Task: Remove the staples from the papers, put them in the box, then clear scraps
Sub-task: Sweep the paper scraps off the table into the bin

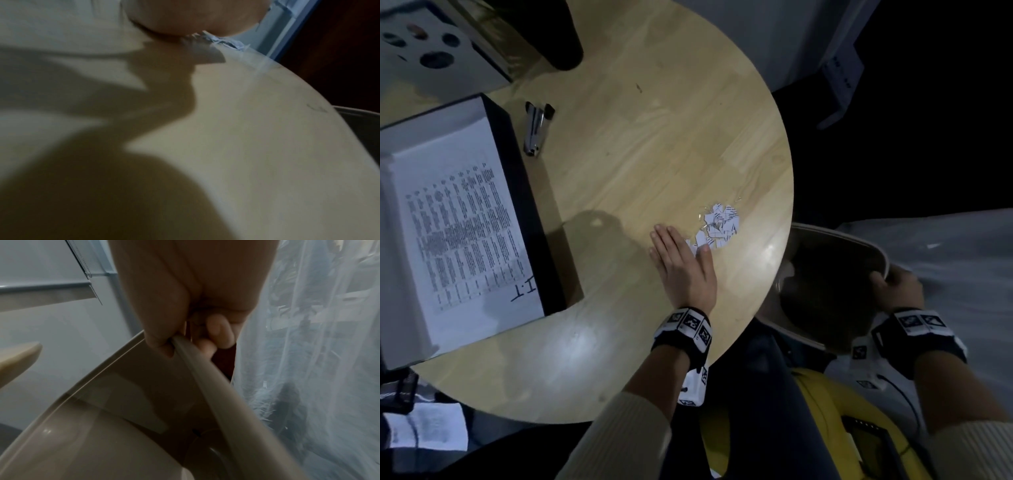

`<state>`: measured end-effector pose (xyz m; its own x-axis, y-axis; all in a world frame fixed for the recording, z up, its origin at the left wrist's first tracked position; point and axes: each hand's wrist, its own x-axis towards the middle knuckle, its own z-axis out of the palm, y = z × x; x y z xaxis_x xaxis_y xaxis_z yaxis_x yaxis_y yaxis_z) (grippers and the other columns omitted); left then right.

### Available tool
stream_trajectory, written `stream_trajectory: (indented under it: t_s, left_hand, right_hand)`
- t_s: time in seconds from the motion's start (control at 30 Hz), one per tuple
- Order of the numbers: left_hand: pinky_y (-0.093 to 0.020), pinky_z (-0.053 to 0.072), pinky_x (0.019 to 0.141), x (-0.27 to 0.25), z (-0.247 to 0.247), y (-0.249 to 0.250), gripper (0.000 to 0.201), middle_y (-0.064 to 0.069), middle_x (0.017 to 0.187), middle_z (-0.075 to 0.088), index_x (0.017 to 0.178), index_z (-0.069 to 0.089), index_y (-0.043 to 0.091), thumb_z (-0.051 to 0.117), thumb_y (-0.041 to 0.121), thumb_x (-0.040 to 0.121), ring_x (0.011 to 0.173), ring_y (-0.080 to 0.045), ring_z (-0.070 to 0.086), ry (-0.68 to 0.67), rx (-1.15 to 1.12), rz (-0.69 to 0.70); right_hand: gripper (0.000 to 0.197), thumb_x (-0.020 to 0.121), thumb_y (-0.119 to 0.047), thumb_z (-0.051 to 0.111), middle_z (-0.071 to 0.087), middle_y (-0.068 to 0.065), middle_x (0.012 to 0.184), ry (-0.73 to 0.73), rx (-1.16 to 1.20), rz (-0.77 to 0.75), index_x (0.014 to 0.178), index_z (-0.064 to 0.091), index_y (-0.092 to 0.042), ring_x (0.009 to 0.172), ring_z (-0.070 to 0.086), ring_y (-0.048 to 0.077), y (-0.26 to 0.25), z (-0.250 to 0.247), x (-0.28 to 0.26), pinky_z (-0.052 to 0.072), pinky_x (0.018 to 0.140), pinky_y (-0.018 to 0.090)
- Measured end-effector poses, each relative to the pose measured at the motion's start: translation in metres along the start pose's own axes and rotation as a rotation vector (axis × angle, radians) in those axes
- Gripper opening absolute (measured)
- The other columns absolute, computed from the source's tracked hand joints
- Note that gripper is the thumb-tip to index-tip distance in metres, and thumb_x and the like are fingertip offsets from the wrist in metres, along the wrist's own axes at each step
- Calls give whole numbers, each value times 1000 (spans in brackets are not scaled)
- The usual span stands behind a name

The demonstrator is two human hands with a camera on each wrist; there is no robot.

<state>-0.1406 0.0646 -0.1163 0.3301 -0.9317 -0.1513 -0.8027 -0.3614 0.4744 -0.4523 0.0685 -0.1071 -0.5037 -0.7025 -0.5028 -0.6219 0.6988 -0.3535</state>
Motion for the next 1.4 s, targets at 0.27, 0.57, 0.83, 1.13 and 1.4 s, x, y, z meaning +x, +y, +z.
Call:
stream_trajectory:
  t_s: [0.27,0.57,0.83,1.13,1.4]
  left_hand:
    - [-39,-10,118,5,-4,32,78,-9,154,-15,145,-7,6,-12,57,86,144,-22,-15,-215,-6,259]
    - [-44,29,107,-4,-51,-52,57,-30,132,43,126,45,-6,30,28,83,123,-35,38,227,-354,26]
    - [-45,13,112,-15,-4,-31,58,-21,143,42,138,33,-1,29,35,92,135,-39,35,38,131,74]
    - [-49,19,116,-7,8,9,66,-25,151,26,142,25,-3,13,45,98,141,-38,22,-119,122,204]
    - [-40,-4,120,5,6,45,66,-12,156,-10,145,-7,5,5,47,95,145,-23,-12,-217,-163,310]
  right_hand:
    - [29,86,-17,53,65,32,103,7,-15,-1,106,63,1,99,62,45,-3,0,0,48,85,46]
    - [29,88,-15,53,64,33,107,-6,50,51,108,61,4,103,60,46,1,2,-7,46,89,46]
    - [26,87,-16,51,66,30,104,-58,0,23,104,63,0,100,61,44,-7,2,-5,47,86,45]
    - [29,86,-17,52,65,30,107,-15,43,44,110,61,-1,103,61,44,-7,0,-3,48,89,47]
    - [31,88,-17,52,64,32,109,-5,39,66,112,60,1,105,59,46,3,-3,2,46,87,46]
